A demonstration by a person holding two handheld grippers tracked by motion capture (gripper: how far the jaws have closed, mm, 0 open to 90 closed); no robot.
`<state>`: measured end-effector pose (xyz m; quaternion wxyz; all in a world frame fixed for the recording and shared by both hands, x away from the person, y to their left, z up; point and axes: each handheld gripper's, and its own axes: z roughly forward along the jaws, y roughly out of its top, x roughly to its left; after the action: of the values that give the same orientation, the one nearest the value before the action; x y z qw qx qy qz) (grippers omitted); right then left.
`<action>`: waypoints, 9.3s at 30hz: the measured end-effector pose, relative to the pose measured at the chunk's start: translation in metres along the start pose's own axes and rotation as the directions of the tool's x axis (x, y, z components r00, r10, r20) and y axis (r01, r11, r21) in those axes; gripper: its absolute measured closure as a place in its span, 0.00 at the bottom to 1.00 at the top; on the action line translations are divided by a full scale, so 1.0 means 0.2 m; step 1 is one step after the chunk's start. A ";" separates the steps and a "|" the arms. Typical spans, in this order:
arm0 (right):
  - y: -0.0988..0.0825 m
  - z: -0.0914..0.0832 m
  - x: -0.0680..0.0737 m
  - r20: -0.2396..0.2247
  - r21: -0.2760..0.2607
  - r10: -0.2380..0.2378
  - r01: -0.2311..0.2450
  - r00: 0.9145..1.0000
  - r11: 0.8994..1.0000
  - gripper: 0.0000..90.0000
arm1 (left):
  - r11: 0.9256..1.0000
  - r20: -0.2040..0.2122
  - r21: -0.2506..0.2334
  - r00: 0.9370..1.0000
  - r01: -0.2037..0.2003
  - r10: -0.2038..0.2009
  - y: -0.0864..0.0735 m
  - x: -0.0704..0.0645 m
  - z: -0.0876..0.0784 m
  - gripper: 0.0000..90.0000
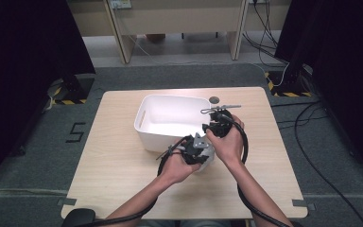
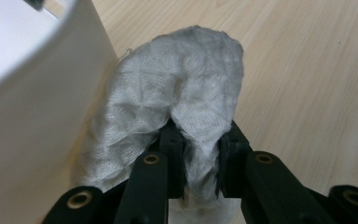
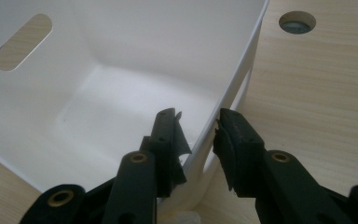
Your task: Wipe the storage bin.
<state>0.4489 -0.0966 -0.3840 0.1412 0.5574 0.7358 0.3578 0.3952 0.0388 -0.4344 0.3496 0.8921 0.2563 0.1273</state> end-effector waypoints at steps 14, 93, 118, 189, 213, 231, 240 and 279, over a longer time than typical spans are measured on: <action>0.00 0.00 0.00 -0.001 0.001 0.000 0.000 1.000 1.000 0.75 | 0.999 -0.001 0.047 1.000 0.002 -0.002 -0.07 0.00 0.11 0.84; 0.06 -0.29 -0.18 -0.032 -0.025 -0.030 0.029 0.999 0.999 0.80 | 0.960 -0.362 -0.082 0.890 0.266 -0.278 -0.56 0.91 -0.71 0.84; -0.14 -0.19 -0.14 -0.089 0.132 -0.016 0.028 0.996 0.991 0.85 | 0.984 -0.286 -0.078 0.942 0.158 -0.174 -0.51 0.94 -0.61 0.85; 0.04 0.01 -0.03 -0.003 0.014 -0.069 0.069 0.998 0.998 0.78 | 0.995 -0.142 -0.065 0.986 0.074 -0.082 -0.40 0.38 -0.54 0.84; 0.00 0.02 -0.01 -0.018 0.001 -0.088 0.088 0.996 0.996 0.75 | 0.987 -0.141 -0.099 0.981 0.123 -0.136 -0.38 0.35 -0.49 0.84; 0.00 0.01 -0.01 -0.018 -0.003 -0.095 0.095 0.995 0.995 0.76 | 0.987 -0.142 -0.084 0.978 0.139 -0.150 -0.37 0.35 -0.46 0.84; 0.00 0.02 -0.01 -0.015 -0.007 -0.095 0.095 0.995 0.995 0.75 | 0.988 -0.148 -0.072 0.978 0.137 -0.146 -0.36 0.35 -0.45 0.84; -0.02 0.05 0.01 -0.009 0.022 -0.087 0.087 0.996 0.996 0.72 | 0.989 -0.150 -0.006 0.978 0.146 -0.145 -0.44 0.32 -0.35 0.85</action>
<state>0.4513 -0.0925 -0.3931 0.1473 0.5248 0.7640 0.3452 0.3889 0.1672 -0.4411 0.3354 0.8598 0.3468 0.1671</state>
